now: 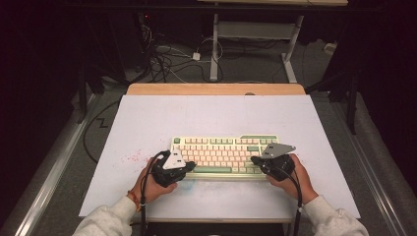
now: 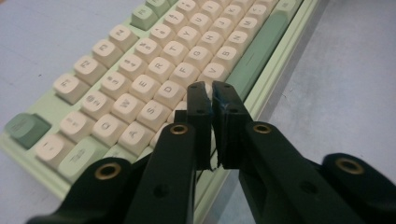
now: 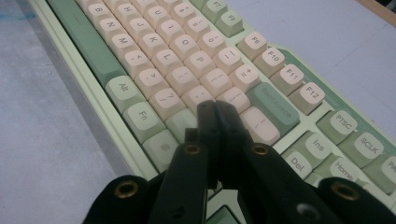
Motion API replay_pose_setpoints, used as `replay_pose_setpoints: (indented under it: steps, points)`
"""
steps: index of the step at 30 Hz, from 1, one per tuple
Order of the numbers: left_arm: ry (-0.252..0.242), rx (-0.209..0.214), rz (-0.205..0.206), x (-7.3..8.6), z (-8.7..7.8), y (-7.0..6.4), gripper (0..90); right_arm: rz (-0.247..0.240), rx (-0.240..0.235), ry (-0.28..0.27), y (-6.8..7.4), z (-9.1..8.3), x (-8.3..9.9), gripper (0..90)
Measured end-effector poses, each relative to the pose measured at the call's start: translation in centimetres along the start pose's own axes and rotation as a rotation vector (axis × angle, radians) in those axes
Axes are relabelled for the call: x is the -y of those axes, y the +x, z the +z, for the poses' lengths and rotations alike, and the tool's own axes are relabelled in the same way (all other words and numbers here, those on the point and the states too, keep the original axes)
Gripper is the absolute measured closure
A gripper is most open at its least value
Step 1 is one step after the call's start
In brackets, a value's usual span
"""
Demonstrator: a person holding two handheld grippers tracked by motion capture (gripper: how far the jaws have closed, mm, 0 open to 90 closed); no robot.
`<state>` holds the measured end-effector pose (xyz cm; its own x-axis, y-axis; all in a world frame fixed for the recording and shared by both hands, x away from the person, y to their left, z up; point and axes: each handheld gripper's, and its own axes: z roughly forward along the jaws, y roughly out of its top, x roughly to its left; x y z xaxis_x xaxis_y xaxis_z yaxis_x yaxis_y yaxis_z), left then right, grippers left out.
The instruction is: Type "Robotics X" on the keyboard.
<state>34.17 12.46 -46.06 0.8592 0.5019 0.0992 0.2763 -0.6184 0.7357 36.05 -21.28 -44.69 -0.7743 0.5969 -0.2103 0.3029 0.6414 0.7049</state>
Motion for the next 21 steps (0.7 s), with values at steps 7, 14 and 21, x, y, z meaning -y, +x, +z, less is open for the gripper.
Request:
replay_pose_setpoints:
  steps: [7, 14, 21]
  points:
    - [0.067, 0.001, 0.060, -1.0, 1.8, -0.8, 84.7, 0.001, 0.000, 0.003, -0.1, 0.0, 0.2, 90.0]
    - [0.039, -0.017, 0.058, -1.2, 1.0, -0.6, 73.4, -0.003, -0.002, 0.011, 0.1, 0.3, 0.2, 90.0]
    - [-0.026, -0.044, 0.002, -0.9, -0.5, 0.7, 58.6, -0.008, -0.004, 0.022, 0.0, 0.6, 0.3, 90.0]
